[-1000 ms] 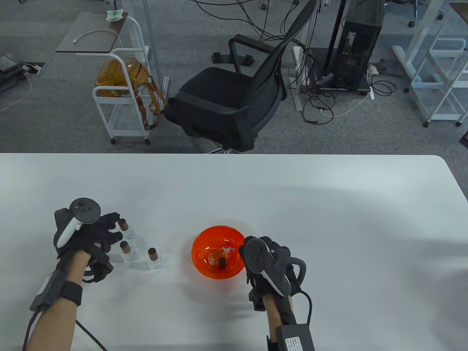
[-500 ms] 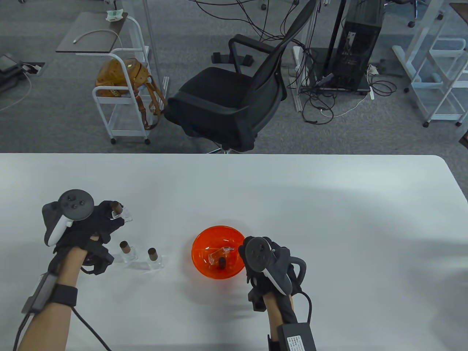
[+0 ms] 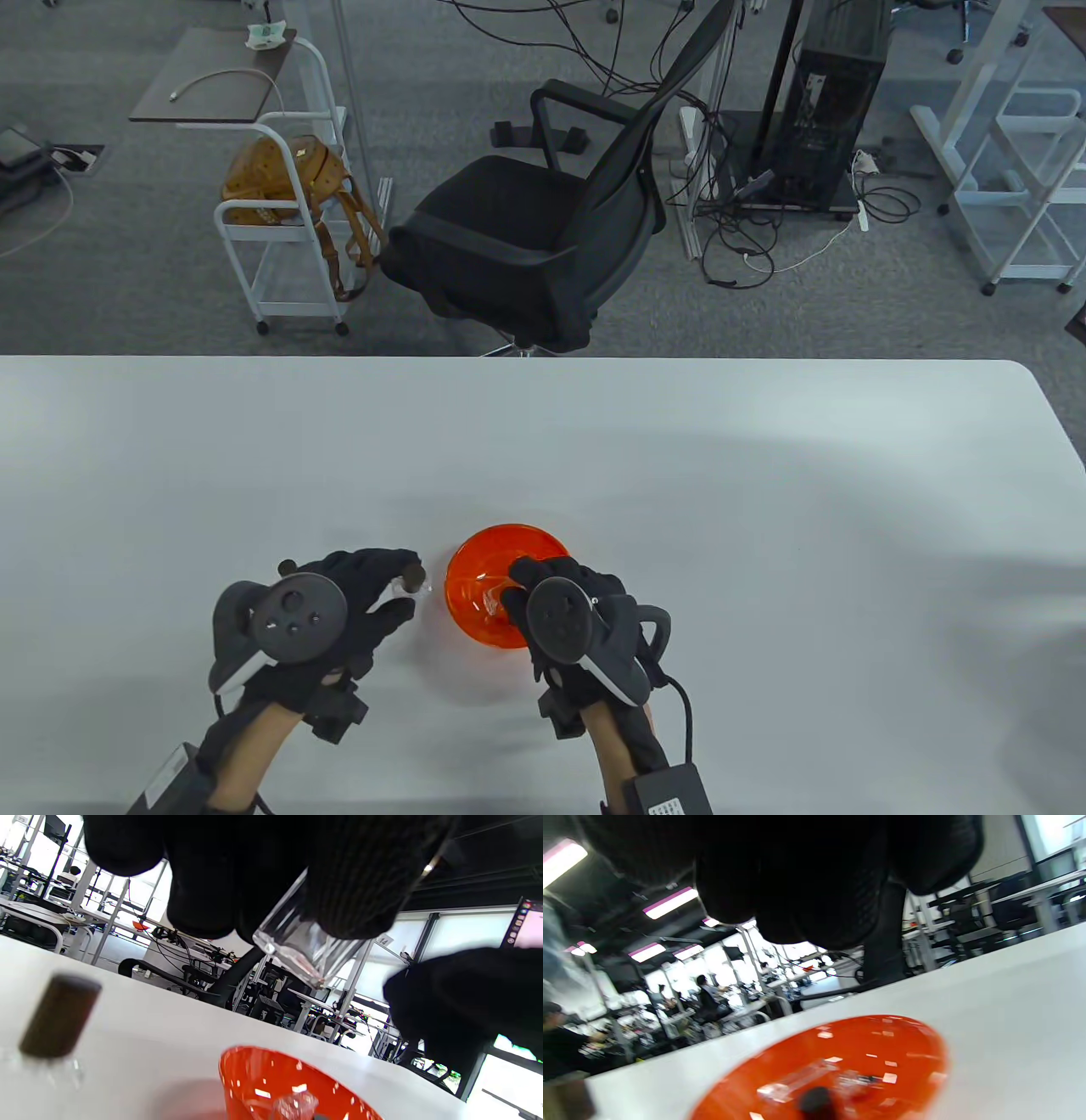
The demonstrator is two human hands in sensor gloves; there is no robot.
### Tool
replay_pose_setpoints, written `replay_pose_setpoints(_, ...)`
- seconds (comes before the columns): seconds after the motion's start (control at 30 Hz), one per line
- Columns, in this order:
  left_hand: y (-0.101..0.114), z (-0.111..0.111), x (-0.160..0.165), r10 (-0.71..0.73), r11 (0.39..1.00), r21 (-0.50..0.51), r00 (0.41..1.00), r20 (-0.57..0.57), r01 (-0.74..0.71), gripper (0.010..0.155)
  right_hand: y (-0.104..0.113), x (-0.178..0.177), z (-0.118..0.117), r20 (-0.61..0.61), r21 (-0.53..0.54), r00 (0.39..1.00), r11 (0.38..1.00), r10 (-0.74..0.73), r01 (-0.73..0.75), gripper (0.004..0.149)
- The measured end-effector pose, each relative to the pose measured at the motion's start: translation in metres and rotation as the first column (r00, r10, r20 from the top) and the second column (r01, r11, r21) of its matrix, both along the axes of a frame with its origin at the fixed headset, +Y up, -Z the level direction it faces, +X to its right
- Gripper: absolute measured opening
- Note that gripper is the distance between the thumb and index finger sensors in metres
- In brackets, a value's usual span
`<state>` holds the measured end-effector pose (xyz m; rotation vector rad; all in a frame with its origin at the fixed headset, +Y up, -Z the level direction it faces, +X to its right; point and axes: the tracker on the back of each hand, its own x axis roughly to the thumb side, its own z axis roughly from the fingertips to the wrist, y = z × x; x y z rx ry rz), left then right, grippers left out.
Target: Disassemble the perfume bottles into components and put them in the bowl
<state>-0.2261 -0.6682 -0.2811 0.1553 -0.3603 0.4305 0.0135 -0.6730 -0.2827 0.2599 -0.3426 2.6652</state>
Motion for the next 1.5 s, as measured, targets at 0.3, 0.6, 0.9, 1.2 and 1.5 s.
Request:
replay_pose_setpoints(0.3, -0.024, 0.002, 0.017, -0.126, 0.99, -0.054, 0.991, 0.054, 0.129, 0.055, -0.001, -0.045, 0.012, -0.14, 0.017, 0.99, 1.0, 0.021, -0.019, 0.051)
replay_pose_setpoints(0.6, -0.029, -0.003, 0.004, -0.116, 0.986, -0.121, 0.993, -0.018, 0.113, 0.054, -0.006, -0.001, -0.012, 0.126, 0.05, 0.992, 0.999, 0.007, -0.013, 0.05)
replay_pose_setpoints(0.9, -0.032, -0.003, 0.005, -0.106, 0.983, -0.148, 0.994, 0.014, 0.107, 0.055, -0.058, -0.019, -0.044, 0.166, -0.141, 0.82, 0.836, 0.548, -0.53, 0.05)
replay_pose_setpoints(1.2, -0.033, -0.001, 0.011, -0.134, 0.981, -0.133, 0.99, 0.032, 0.137, 0.055, -0.05, -0.017, -0.041, 0.17, -0.126, 0.86, 0.877, 0.48, -0.464, 0.052)
replay_pose_setpoints(1.5, -0.032, 0.001, 0.015, -0.134, 0.986, -0.097, 0.99, 0.037, 0.137, 0.055, -0.024, -0.033, -0.012, -0.073, -0.181, 0.992, 0.979, -0.107, 0.093, 0.053)
